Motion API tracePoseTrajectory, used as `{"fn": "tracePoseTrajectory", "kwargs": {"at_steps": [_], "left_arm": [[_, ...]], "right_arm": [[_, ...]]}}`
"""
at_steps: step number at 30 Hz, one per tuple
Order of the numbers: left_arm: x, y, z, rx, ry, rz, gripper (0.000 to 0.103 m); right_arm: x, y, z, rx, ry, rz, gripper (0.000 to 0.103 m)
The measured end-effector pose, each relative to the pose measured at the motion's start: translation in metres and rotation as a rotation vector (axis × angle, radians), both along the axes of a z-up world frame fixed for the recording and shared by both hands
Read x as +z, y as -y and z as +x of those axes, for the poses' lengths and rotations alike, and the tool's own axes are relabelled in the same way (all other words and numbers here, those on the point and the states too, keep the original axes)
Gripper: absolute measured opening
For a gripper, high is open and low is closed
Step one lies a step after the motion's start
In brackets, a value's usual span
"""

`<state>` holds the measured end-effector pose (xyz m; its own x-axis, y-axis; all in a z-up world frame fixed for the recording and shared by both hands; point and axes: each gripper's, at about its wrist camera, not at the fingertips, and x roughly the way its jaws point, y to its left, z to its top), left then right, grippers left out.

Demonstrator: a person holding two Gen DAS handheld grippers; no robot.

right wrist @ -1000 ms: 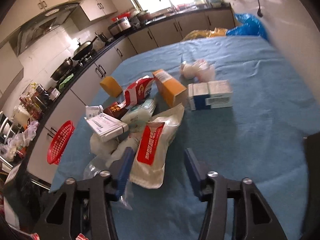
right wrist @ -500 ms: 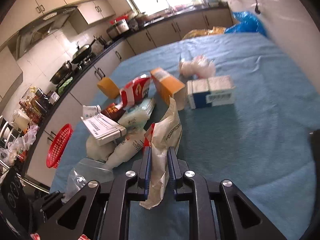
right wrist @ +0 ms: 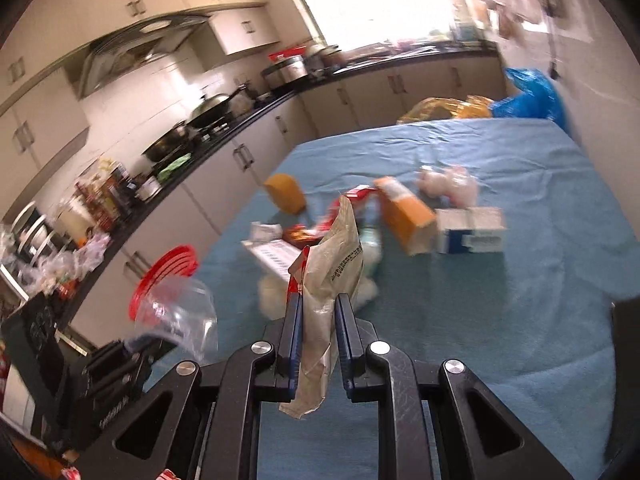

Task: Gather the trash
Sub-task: 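Carry the cup and bag to the red basket and open both tools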

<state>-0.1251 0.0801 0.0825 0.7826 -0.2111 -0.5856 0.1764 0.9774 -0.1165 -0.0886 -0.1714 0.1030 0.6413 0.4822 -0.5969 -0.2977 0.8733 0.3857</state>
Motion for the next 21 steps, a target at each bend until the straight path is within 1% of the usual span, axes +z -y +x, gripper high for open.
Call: {"fn": "tracePoseTrajectory", "kwargs": {"at_steps": [5,12,14,17,21], "left_arm": [[0.009,-0.053,-0.001,0.123,0.015,-0.001,0.011],[0.014,-0.127,0.006,0.295,0.018,0.009,0.011],[0.013,-0.148,0.009,0.335,0.007,0.002,0.011],[0.007,-0.180,0.017,0.396,-0.014,0.003,0.011],[-0.005,-0.209,0.028,0.438,-0.046,0.006,0.011]], "right_arm": [[0.015,-0.049,0.004,0.110,0.011,-0.017,0.017],[0.029,-0.136,0.019,0.265,0.025,-0.031,0.017],[0.031,-0.162,0.027,0.299,0.027,-0.033,0.017],[0.027,-0.204,0.045,0.346,-0.001,-0.032,0.017],[0.020,-0.252,0.068,0.386,-0.017,-0.045,0.017]]}}
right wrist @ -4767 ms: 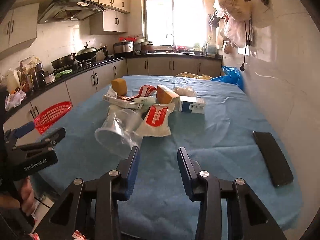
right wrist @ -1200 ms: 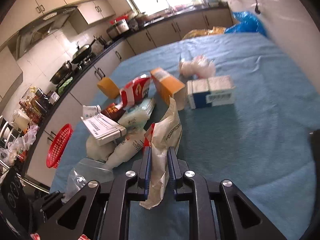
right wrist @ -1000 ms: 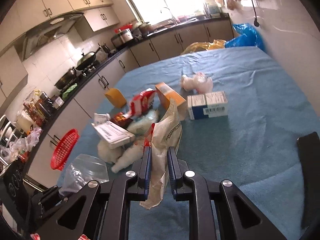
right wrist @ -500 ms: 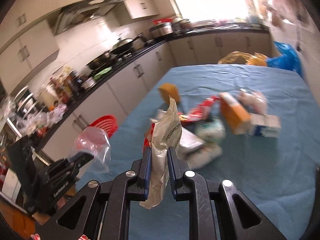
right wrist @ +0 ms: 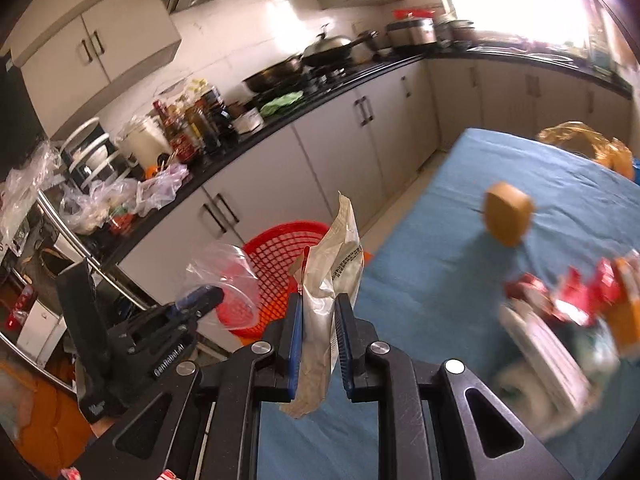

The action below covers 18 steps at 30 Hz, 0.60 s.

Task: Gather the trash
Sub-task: 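Carry the cup and bag to the red basket and open both tools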

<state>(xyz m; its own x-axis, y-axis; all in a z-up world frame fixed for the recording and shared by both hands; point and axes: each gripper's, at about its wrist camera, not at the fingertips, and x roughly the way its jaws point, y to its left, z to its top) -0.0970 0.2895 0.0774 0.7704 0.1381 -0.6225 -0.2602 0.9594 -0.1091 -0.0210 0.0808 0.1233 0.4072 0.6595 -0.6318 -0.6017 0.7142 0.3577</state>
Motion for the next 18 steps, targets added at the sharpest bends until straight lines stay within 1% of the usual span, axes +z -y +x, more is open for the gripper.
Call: {"fn": "tracePoseTrajectory", "kwargs": {"at_steps": [4,7,8,9,10,11,12,14,18], "left_arm": [[-0.007,-0.020,0.013,0.034,-0.016,-0.015,0.011],[-0.010,-0.028,0.021,0.053,-0.015,-0.007,0.011],[-0.011,-0.029,0.023,0.057,-0.018,-0.007,0.015],[-0.012,-0.032,0.026,0.059,-0.022,-0.010,0.021],[-0.013,-0.034,0.028,0.066,-0.024,-0.015,0.038],[-0.014,-0.035,0.030,0.075,-0.020,-0.015,0.058],[-0.014,-0.036,0.029,0.083,-0.008,-0.008,0.061],[-0.013,-0.033,0.026,0.084,0.001,0.006,0.061],[-0.012,-0.020,0.016,0.048,0.017,-0.008,0.061]], "right_arm": [[-0.007,-0.041,0.021,0.018,-0.008,-0.008,0.017],[-0.015,-0.066,0.033,0.028,-0.009,-0.019,0.018],[-0.017,-0.069,0.036,0.023,-0.003,-0.024,0.020],[-0.020,-0.071,0.039,0.011,0.004,-0.028,0.020],[-0.022,-0.073,0.042,0.008,0.004,-0.029,0.024],[-0.023,-0.072,0.044,0.006,0.004,-0.028,0.032],[-0.024,-0.069,0.044,-0.002,0.008,-0.027,0.033],[-0.023,-0.058,0.043,-0.015,0.018,-0.026,0.033],[-0.018,-0.021,0.032,-0.038,0.029,-0.003,0.033]]}}
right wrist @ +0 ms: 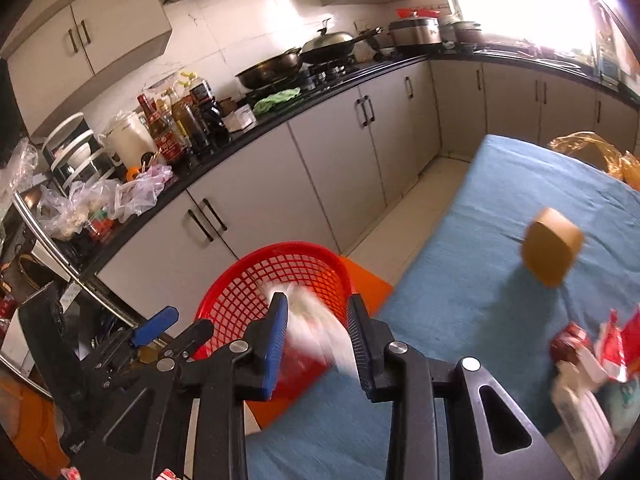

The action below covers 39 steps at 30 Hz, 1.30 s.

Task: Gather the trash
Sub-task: 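Carry the cup and bag to the red basket and open both tools, then grasp the long white box with the right tool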

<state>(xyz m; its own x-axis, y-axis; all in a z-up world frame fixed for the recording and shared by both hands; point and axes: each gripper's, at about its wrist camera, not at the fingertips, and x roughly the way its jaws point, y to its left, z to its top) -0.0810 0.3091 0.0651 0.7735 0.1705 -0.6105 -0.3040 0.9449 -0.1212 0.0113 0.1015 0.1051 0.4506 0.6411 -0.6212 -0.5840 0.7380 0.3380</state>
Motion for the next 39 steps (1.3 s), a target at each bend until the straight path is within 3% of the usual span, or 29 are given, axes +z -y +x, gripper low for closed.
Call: {"fn": "tracePoseTrajectory", "kwargs": {"at_steps": [8,14,17,21,27,32,33,35,39], "left_arm": [[-0.012,0.085,-0.016,-0.159,0.008,-0.015,0.066],[-0.027,0.154,-0.008,-0.290,-0.043,-0.010,0.067],[-0.032,0.175,-0.005,-0.331,-0.069,-0.009,0.067],[-0.034,0.198,-0.002,-0.366,-0.086,0.012,0.068],[-0.036,0.211,0.002,-0.378,-0.106,0.025,0.069],[-0.035,0.214,0.004,-0.383,-0.119,0.024,0.070],[-0.035,0.214,0.005,-0.385,-0.120,0.024,0.070],[-0.033,0.217,0.007,-0.391,-0.123,0.029,0.070],[-0.027,0.230,0.014,-0.413,-0.116,0.037,0.075]], "right_arm": [[-0.001,0.104,-0.030,-0.077,0.045,0.012,0.033],[-0.012,0.182,-0.036,-0.151,0.051,0.001,0.033],[-0.023,0.200,-0.034,-0.163,0.035,-0.023,0.033],[-0.036,0.204,-0.029,-0.128,0.041,-0.084,0.033],[-0.048,0.175,-0.015,-0.089,0.098,-0.227,0.034],[-0.063,0.164,-0.004,-0.096,0.127,-0.356,0.045],[-0.064,0.170,-0.001,-0.114,0.115,-0.340,0.045],[-0.064,0.186,0.007,-0.132,0.056,-0.271,0.022],[-0.063,0.212,0.015,-0.177,-0.002,-0.180,0.014]]}}
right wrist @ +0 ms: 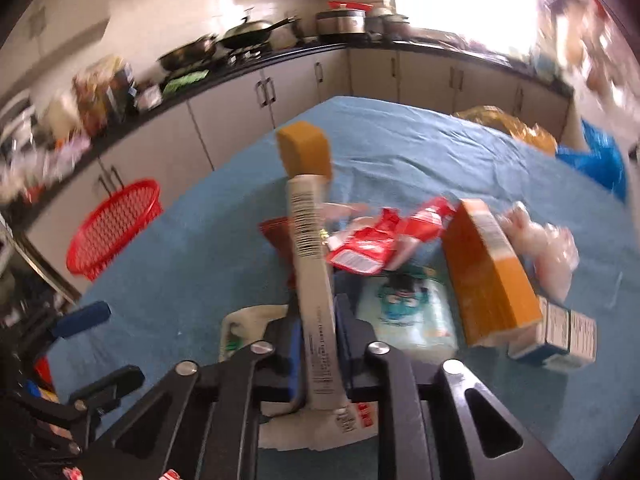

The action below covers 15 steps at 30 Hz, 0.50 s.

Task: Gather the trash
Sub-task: 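Grasp the long white box with the right tool, then grasp the white cloth bundle with the left tool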

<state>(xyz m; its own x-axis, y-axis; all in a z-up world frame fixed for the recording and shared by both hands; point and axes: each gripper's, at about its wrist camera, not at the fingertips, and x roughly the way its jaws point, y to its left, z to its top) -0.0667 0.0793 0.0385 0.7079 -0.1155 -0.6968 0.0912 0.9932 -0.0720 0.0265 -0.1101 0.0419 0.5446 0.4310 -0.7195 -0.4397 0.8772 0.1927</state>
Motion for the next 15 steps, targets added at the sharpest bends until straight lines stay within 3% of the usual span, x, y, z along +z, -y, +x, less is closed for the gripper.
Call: {"fn": "tracePoseTrajectory", "kwargs": {"at_steps": [5,10,15], "left_arm": [[0.006,0.024,0.023,-0.038,-0.007,-0.011,0.083],[-0.003,0.047,0.047,-0.053,-0.044,-0.016,0.086],[-0.010,0.065,0.065,-0.073,-0.046,-0.018,0.089]], "right_arm": [[0.017,0.029,-0.005,-0.031,0.023,0.135,0.014],[0.035,0.042,-0.015,-0.094,0.095,0.168,0.014],[0.039,0.043,-0.015,-0.121,0.102,0.178,0.014]]}}
